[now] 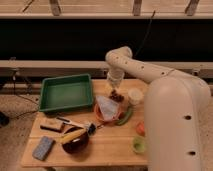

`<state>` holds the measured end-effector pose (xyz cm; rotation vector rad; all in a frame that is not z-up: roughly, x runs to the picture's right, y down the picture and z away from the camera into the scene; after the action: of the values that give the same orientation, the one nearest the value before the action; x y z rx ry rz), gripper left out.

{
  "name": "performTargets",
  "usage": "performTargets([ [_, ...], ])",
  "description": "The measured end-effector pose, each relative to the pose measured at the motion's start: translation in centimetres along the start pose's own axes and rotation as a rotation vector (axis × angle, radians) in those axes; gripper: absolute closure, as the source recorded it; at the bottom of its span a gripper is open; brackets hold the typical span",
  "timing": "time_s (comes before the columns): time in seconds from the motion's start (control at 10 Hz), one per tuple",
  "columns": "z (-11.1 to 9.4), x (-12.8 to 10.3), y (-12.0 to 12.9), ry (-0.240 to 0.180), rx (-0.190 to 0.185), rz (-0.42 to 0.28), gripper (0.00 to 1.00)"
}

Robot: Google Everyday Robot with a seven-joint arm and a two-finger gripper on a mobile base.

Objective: Wipe table surface with towel

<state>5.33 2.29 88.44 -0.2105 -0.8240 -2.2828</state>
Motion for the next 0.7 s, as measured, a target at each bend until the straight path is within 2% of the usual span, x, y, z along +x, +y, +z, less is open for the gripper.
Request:
performTargets([
  [0.3, 1.4, -1.5, -1.4, -0.045, 0.006, -0.029, 0.38],
  [0.7, 2.4, -2.3, -2.9, -0.073, 0.007, -0.056, 0.38],
])
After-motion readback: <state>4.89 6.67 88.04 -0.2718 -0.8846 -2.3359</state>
